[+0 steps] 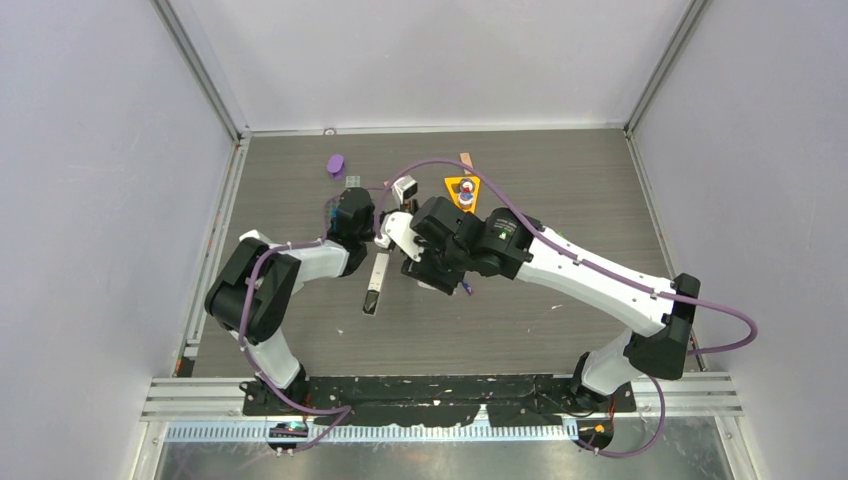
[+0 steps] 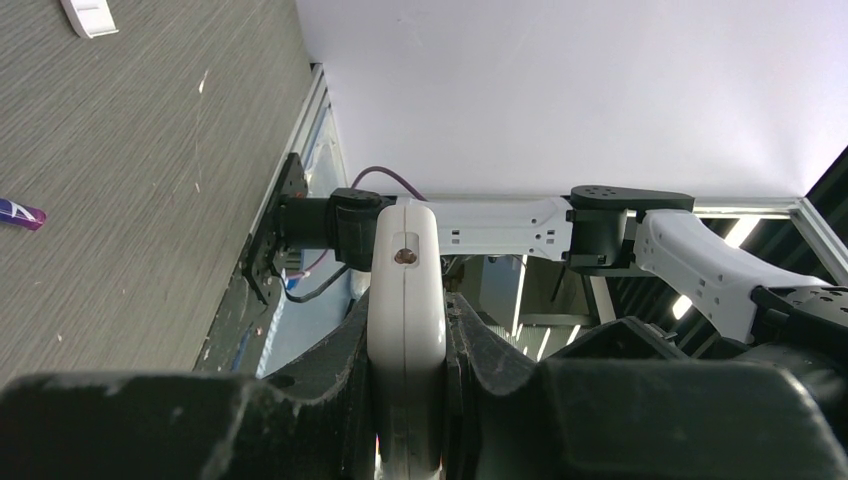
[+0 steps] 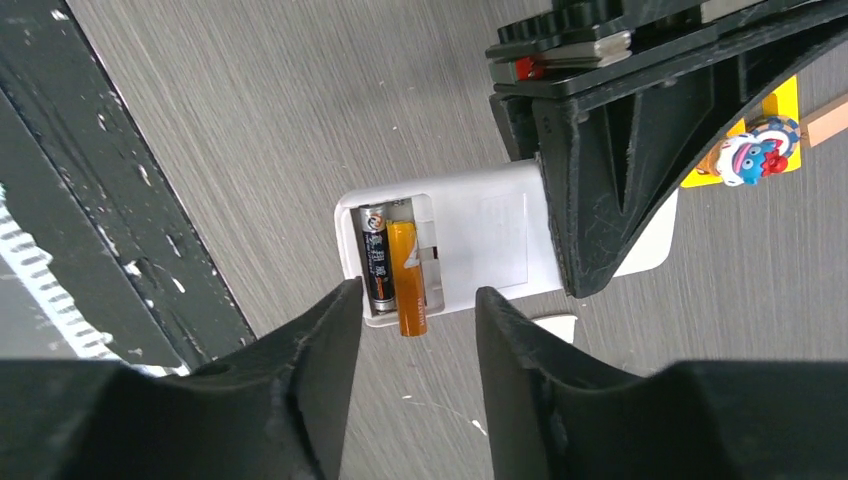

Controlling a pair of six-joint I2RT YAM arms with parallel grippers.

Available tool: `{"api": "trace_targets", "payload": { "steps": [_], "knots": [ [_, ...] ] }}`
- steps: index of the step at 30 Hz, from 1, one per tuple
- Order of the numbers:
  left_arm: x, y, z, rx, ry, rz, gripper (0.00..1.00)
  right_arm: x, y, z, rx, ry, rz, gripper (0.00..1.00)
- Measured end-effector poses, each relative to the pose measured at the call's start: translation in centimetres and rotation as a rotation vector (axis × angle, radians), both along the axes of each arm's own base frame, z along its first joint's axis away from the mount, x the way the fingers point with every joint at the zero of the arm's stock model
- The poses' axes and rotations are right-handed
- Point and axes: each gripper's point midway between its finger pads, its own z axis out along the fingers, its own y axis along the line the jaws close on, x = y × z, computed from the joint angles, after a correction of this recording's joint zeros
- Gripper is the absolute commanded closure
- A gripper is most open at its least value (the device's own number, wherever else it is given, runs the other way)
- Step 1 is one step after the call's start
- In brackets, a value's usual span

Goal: Load the batteries into the remote control
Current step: Load the battery into the remote control.

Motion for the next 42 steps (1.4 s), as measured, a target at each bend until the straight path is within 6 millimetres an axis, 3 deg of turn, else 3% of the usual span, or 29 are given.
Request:
{"api": "trace_targets", "payload": {
  "steps": [3, 8, 12, 16, 20, 26, 35, 42],
  "knots": [
    [0.0, 0.0, 0.0, 0.000, -0.001, 0.000, 1.00, 0.2, 0.3, 0.8, 0.048, 0.010, -0.039, 0.29],
    [0.2, 0.0, 1.1, -0.013, -0.021, 0.026, 1.00, 1.4, -0.2, 4.0, 0.257, 0.046, -0.185, 0.22],
    [0.7, 0.1, 3.2, -0.048, -0.058, 0.081, 1.00, 3.6, -3.7, 7.2, 0.520, 0.078, -0.440, 0.16],
    [1.6, 0.3, 6.0, -0.116, -0.075, 0.157, 1.00, 4.6, -7.2, 8.4, 0.784, 0.156, -0.702, 0.14],
    [2.7, 0.5, 8.6, -0.205, -0.053, 0.226, 1.00, 4.0, -5.9, 8.2, 0.985, 0.336, -0.789, 0.19],
    [3.7, 0.7, 12.3, -0.304, -0.070, 0.277, 1.00, 4.1, -3.8, 7.4, 1.153, 0.540, -0.876, 0.25],
    [4.2, 1.2, 13.7, -0.344, -0.025, 0.318, 1.00, 3.4, -4.2, 11.2, 1.376, 0.607, -0.863, 0.20],
    [4.4, 1.4, 14.0, -0.358, -0.019, 0.337, 1.00, 3.8, -4.2, 10.7, 1.408, 0.629, -0.894, 0.29]
  ]
}}
